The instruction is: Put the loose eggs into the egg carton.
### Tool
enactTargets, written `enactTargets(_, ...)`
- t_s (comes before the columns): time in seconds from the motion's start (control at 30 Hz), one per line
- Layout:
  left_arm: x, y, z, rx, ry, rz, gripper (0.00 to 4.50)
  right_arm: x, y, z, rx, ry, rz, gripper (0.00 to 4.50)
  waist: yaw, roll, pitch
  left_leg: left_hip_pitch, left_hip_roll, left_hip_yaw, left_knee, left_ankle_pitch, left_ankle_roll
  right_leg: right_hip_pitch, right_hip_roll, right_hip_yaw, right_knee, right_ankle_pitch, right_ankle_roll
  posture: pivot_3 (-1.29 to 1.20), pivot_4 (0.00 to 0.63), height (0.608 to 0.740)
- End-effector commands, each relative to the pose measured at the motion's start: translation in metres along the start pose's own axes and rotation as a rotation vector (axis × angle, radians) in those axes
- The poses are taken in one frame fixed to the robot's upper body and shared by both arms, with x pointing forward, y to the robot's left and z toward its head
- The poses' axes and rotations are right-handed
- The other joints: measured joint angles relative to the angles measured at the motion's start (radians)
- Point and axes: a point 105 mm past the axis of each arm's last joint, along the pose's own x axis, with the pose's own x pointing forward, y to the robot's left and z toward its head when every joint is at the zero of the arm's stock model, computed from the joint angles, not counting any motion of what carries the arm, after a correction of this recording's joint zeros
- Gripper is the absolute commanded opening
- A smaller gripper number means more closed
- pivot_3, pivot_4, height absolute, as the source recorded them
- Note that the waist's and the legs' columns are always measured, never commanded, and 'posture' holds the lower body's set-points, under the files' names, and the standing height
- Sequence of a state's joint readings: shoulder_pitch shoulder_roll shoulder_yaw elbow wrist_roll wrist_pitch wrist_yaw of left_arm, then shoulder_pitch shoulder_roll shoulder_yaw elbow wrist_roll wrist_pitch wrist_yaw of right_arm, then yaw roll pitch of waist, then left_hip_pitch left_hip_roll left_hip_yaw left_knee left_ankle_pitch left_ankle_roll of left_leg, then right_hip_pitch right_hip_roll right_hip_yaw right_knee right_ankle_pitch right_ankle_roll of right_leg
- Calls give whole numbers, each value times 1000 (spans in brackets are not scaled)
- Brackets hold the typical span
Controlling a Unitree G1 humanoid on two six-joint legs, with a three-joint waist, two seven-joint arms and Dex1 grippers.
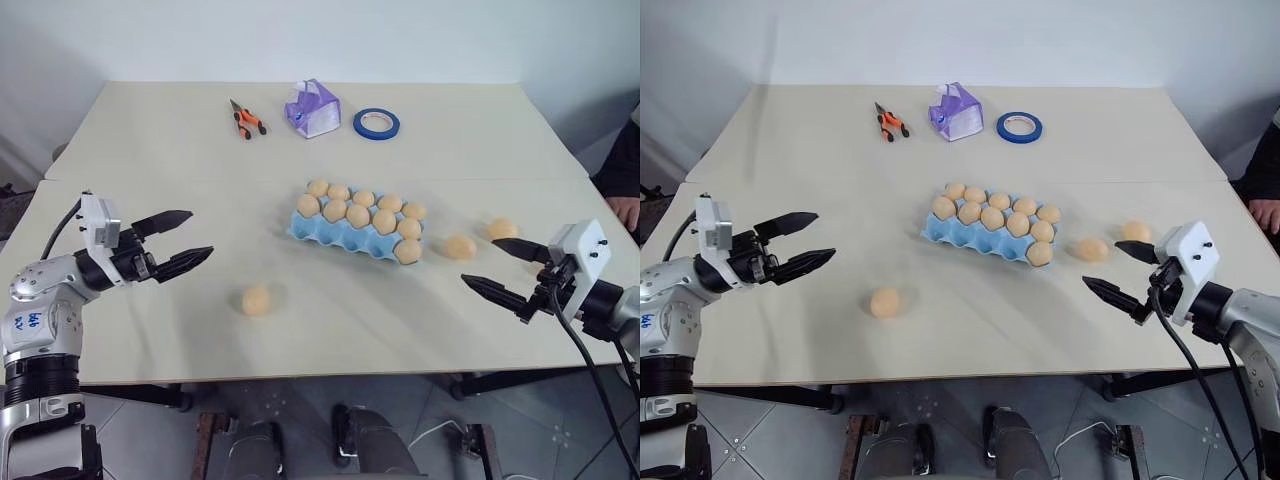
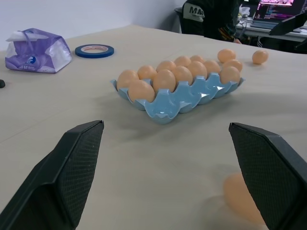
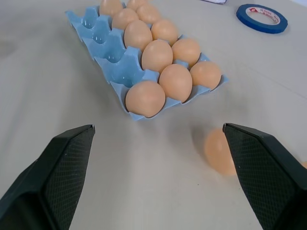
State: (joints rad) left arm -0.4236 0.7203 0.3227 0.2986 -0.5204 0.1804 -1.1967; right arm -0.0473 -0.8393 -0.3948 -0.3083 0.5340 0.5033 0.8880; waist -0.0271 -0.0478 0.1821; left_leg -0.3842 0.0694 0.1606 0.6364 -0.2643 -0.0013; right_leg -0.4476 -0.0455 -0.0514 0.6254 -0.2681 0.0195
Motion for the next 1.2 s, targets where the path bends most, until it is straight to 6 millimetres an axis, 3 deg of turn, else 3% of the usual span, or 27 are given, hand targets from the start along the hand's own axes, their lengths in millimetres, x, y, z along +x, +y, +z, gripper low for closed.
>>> enactTargets(0.03,4,3,11,75,-9,-1,4463,-1,1,6,-28,-22,-7,4500,0,0,0,0,0,0,0,0,0,0,0,0,0,0,0,0,150,740)
enactTargets(0.47,15,-5,11,63,-4,-77,4463,-7,0,5,4,-33,-88,4500,0,0,0,0,0,0,0,0,0,0,0,0,0,0,0,0,150,740)
enactTargets(0.8,48,-35,8,31,-13,-285,4463,-57,-1,-26,142,44,-400,4500,5,0,0,0,-1,-1,0,0,0,1,0,0,0,0,1,0,150,740)
enactTargets(0.93,67,-54,9,56,-46,-396,4463,-77,-19,-46,188,54,-633,4500,0,0,0,0,-2,-2,1,0,0,2,0,1,0,0,1,0,150,740)
enactTargets(1.2,79,-77,14,59,-74,-547,4463,-89,-33,-56,190,35,-799,4500,-4,2,-1,1,-2,-1,1,2,1,2,1,3,0,0,1,0,150,740)
